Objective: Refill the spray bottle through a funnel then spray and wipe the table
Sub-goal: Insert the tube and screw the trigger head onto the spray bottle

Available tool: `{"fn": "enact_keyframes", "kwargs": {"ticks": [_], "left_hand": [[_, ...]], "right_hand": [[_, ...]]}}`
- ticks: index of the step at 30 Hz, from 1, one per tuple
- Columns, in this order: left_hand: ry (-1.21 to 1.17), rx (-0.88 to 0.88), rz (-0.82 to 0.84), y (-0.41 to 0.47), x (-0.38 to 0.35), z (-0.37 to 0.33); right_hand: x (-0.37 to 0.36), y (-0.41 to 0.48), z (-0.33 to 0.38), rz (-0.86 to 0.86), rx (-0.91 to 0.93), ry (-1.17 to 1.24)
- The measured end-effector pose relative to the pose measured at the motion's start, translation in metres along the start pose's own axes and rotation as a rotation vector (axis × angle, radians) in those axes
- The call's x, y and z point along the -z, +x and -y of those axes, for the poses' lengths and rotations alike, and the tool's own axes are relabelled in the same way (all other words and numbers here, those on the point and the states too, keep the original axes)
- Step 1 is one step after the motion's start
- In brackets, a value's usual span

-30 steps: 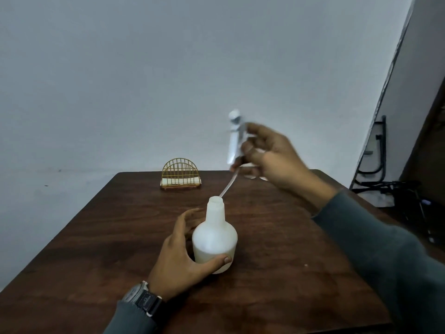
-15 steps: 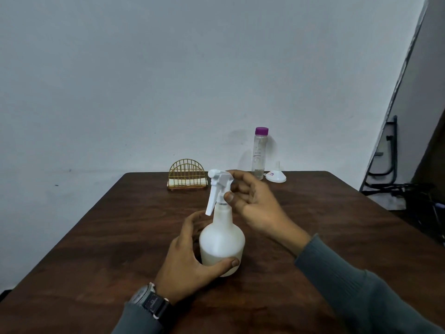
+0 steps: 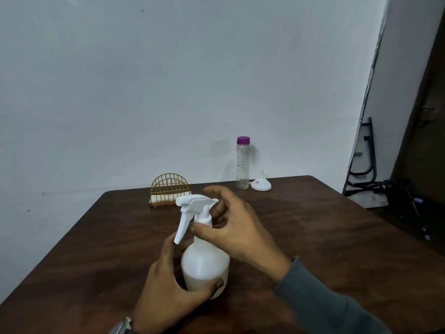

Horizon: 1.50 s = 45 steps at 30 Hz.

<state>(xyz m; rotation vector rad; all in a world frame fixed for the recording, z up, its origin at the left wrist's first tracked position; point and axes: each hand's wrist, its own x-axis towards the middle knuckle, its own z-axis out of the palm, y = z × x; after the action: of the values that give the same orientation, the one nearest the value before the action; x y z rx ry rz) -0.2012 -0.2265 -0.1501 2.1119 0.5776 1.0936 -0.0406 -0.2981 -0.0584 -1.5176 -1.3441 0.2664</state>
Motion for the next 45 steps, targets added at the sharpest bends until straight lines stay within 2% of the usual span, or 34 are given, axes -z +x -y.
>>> {"fn": "enact_keyframes", "kwargs": {"ticks": [3,7,10,13,17,24,27,31,35,41,45], "left_hand": [[0.013,0.004,0.009,0.000,-0.002,0.002],[0.034,-0.016,0.014,0.003,-0.002,0.002],[0.043,-0.012,0.035,0.009,-0.002,0.001],[0.074,-0.003,0.069,0.023,-0.003,0.004],[0.099,0.053,0.143,0.046,-0.006,0.012],[0.137,0.072,0.210,0.071,-0.025,0.025],[0.135,0.050,0.187,0.068,-0.029,0.028],[0.107,0.047,0.163,0.066,-0.031,0.030],[0.093,0.052,0.144,0.064,-0.032,0.031],[0.007,0.075,0.160,0.063,-0.031,0.029],[-0.022,0.115,0.185,0.064,-0.028,0.031]], "right_hand": [[-0.002,-0.001,0.003,-0.013,-0.011,-0.035],[-0.003,0.003,0.003,0.096,-0.011,-0.093],[0.000,0.009,-0.001,0.234,-0.048,-0.010],[0.003,0.019,-0.014,0.276,-0.052,0.093],[0.013,0.036,-0.025,0.204,-0.086,0.116],[0.007,0.049,-0.032,-0.052,-0.160,0.054],[0.007,0.049,-0.033,-0.018,-0.162,0.046],[0.017,0.051,-0.033,0.096,-0.167,0.248],[0.015,0.052,-0.035,0.095,-0.126,0.189],[0.004,0.046,-0.031,-0.003,-0.077,0.026],[-0.002,0.043,-0.027,-0.100,-0.063,0.021]]}}
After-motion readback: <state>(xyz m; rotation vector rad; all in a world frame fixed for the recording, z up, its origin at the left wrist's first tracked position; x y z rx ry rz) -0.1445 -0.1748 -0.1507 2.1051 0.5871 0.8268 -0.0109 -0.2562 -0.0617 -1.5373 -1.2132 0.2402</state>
